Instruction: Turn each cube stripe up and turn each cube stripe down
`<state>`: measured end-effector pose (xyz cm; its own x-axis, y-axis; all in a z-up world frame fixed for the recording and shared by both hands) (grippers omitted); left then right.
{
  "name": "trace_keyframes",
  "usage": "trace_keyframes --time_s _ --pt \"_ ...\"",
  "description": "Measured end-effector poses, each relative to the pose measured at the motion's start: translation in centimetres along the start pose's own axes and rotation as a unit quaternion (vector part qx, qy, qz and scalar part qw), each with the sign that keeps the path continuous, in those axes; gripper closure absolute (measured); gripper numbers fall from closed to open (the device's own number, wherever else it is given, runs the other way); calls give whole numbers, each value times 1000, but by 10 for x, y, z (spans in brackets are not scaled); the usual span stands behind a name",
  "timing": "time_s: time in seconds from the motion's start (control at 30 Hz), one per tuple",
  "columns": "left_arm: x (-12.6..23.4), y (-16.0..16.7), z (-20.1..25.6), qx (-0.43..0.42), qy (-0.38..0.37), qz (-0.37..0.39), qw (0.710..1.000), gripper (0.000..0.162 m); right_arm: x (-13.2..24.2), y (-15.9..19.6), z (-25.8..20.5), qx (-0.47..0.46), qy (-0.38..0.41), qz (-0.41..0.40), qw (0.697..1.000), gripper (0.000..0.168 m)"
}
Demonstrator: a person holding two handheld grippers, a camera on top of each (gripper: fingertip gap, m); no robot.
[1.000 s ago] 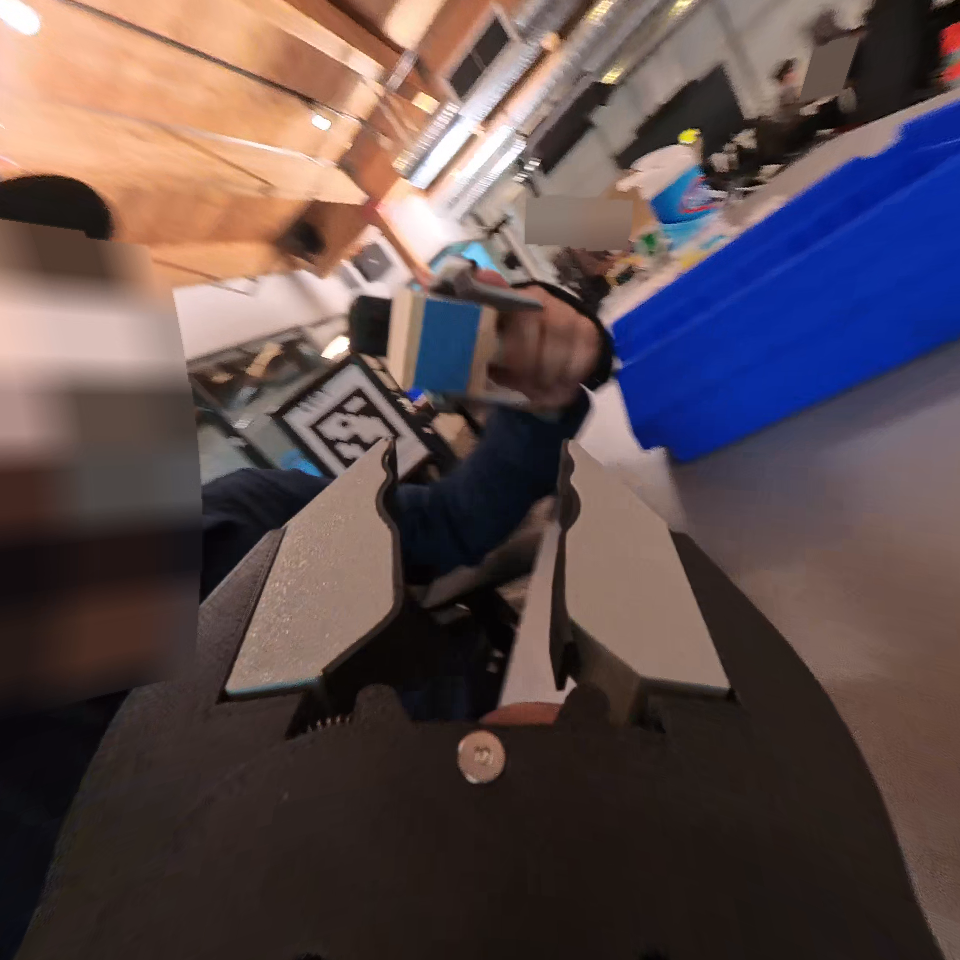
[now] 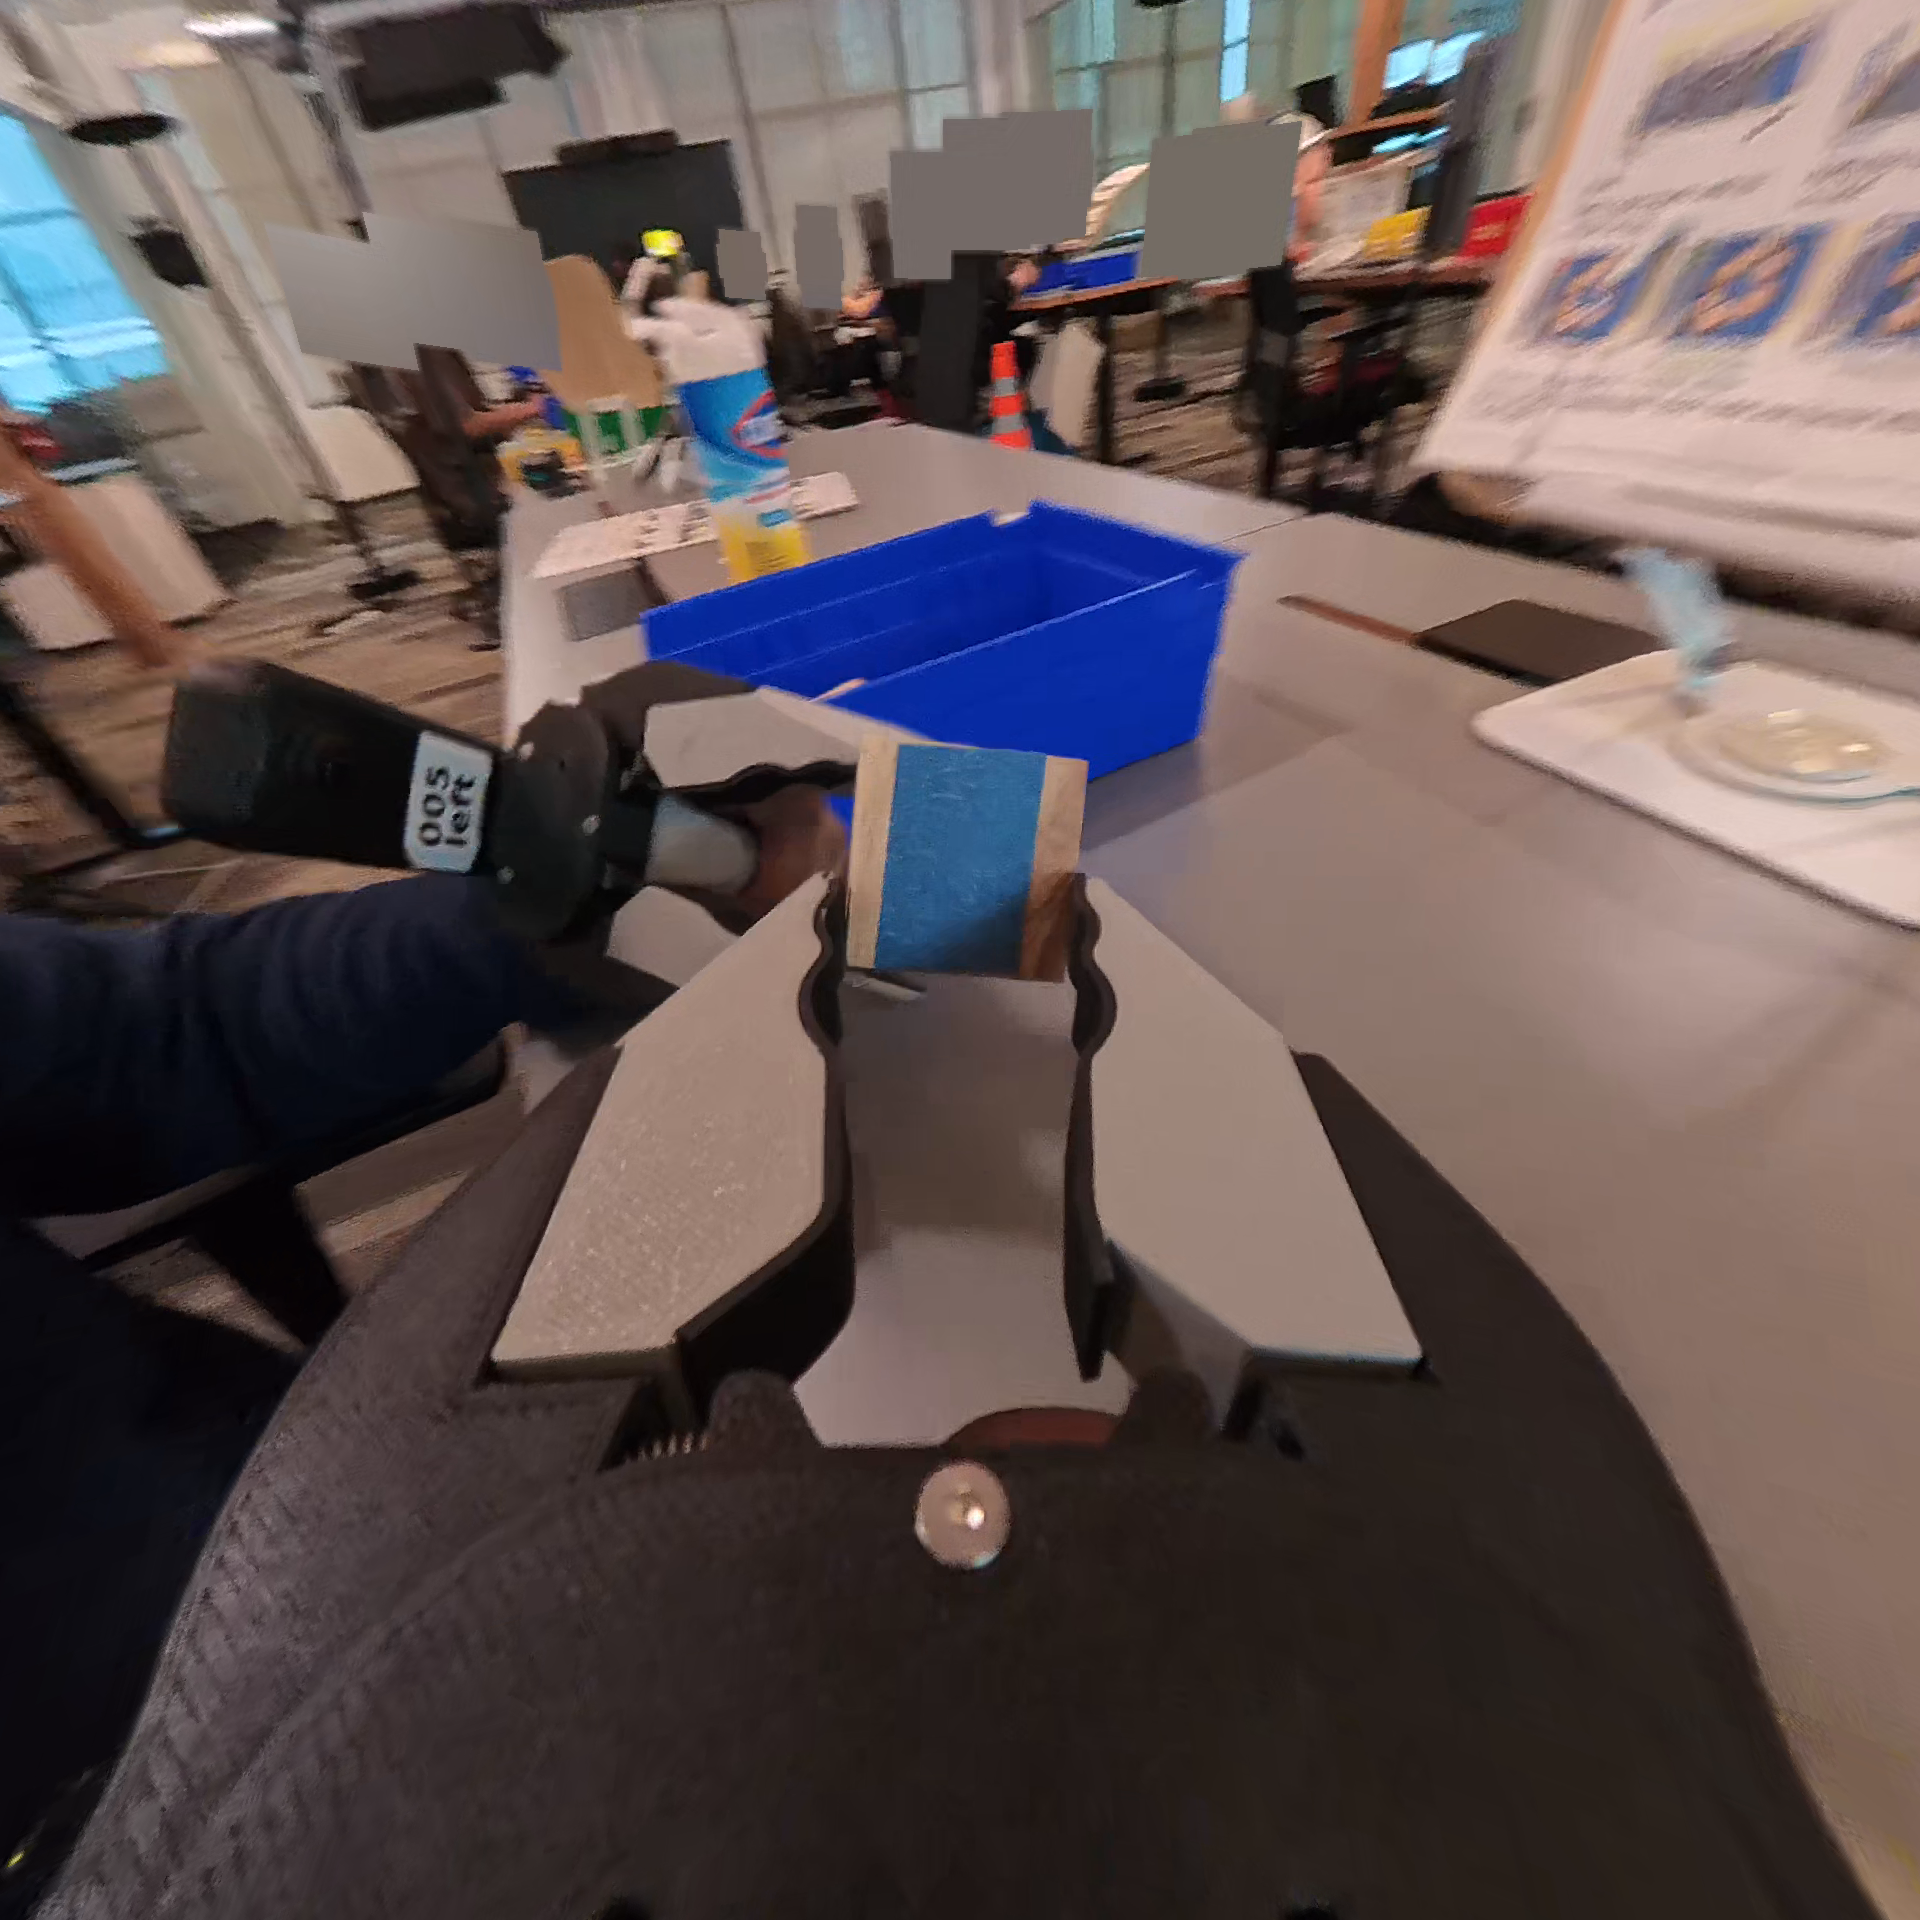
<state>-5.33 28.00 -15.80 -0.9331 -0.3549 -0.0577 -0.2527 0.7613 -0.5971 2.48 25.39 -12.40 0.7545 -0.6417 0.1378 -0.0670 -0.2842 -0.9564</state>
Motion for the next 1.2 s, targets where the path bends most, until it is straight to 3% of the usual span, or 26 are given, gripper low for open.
trace_keyframes --time_s 0.17,0.27,0.33,0.4,0.53,0.63,0.77,0.83,0.93,1.07,1.13,1.2 --pt "-3 15 -10 32 -20 -39 999 111 81 -66 56 15 186 36 982 128" --pt "-6 17 -11 47 -23 -49 997 112 138 -80 127 15 341 8 940 129" --pt "-7 17 -10 54 -23 -52 997 112 173 -69 183 11 449 -45 892 129" --pt "-7 17 -9 48 -21 -52 997 112 196 -45 229 -17 508 -99 856 128" --pt "-7 20 -8 47 -20 -57 997 112 205 22 290 -102 535 -193 816 127" --pt "-6 23 -8 53 -19 -62 996 112 211 70 309 -155 541 -281 777 124" --pt "-7 27 -7 60 -13 -73 995 112 214 55 306 -141 548 -259 783 123" --pt "-9 28 -6 67 -10 -77 995 112 217 27 294 -119 555 -214 795 124" --pt "-10 29 -4 72 -5 -80 994 112 200 -33 248 -67 526 -105 842 125" --pt "-11 31 -2 70 -3 -90 993 112 120 -78 150 -5 357 -6 934 125" --pt "-11 32 -2 78 -4 -90 993 111 66 -66 107 1 250 -8 968 125" --pt "-11 31 -1 91 -4 -89 992 111 18 -39 86 1 187 -26 982 125"
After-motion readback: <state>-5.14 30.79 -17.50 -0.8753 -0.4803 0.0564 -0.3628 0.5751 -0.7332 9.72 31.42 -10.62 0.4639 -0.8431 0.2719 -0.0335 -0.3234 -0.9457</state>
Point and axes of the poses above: each gripper's, where its closed fingertips meet, x back along the fingers, y out of its underside, z = x × y across the jaws, the point moved 3 cm from there along x, back along the fingers, and after that the axes turned 7 degrees about -x, right-handed, at the moved point
